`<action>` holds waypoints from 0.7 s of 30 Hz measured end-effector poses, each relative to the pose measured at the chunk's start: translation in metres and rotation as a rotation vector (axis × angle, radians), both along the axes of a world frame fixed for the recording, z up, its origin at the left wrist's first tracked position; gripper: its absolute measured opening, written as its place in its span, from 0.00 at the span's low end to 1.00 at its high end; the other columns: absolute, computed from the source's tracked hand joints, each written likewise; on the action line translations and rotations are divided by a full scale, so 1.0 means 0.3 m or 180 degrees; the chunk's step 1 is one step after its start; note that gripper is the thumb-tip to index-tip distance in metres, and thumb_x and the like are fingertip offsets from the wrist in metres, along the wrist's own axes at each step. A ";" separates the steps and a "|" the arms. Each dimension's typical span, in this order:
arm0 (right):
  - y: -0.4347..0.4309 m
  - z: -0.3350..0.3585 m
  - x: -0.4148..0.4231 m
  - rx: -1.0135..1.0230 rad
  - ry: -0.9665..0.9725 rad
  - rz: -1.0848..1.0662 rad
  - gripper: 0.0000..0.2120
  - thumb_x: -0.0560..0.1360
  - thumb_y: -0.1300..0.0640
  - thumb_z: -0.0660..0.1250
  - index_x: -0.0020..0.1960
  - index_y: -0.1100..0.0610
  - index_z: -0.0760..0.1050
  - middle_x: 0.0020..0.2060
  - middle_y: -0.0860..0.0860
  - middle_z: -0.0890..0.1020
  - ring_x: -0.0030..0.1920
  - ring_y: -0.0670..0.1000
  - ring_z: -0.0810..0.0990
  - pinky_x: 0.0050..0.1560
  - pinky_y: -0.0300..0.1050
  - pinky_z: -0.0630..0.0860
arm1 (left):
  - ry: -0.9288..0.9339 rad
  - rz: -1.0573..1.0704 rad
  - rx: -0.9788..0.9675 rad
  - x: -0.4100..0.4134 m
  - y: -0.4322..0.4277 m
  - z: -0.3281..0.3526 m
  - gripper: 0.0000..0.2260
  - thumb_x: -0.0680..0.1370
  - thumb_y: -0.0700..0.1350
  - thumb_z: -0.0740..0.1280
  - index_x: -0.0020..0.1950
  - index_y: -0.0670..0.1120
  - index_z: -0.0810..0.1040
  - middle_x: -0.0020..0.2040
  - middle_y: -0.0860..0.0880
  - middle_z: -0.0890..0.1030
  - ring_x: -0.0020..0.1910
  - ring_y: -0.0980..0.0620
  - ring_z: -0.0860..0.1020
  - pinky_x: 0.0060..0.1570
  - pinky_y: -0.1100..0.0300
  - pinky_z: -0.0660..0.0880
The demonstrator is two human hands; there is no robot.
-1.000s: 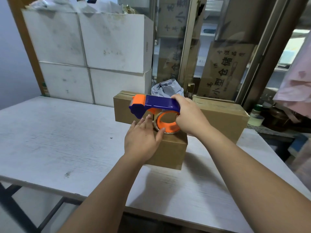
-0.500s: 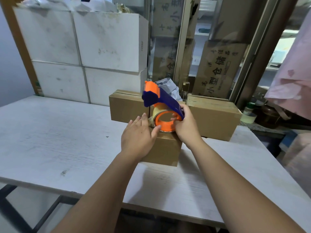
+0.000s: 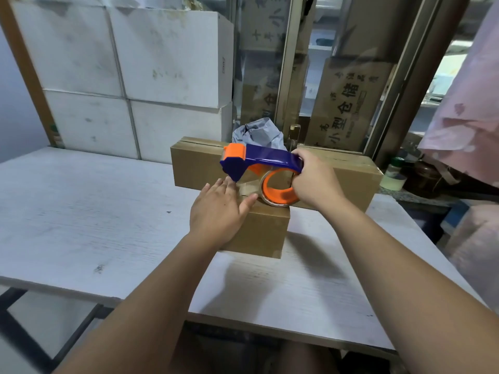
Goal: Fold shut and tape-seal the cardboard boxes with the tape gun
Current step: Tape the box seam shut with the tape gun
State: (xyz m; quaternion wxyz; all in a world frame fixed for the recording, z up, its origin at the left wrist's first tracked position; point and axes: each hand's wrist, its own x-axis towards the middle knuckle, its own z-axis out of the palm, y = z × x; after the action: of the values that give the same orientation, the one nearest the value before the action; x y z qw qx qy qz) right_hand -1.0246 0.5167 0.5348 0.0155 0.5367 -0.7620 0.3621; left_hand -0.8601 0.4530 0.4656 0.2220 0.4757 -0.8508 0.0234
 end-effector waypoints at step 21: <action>0.029 -0.066 0.008 -0.0579 -0.1035 -0.0003 0.26 0.70 0.72 0.58 0.60 0.48 0.73 0.47 0.49 0.78 0.47 0.53 0.76 0.40 0.43 0.75 | 0.0035 0.0111 0.0142 -0.005 0.004 -0.001 0.29 0.80 0.59 0.49 0.77 0.45 0.55 0.76 0.48 0.62 0.75 0.53 0.56 0.73 0.57 0.50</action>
State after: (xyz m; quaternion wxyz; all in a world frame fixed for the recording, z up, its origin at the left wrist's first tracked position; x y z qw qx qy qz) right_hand -1.0222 0.5255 0.5151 -0.0593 0.4671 -0.7188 0.5115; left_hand -0.8615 0.4541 0.4655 0.2156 0.4954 -0.8415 0.0057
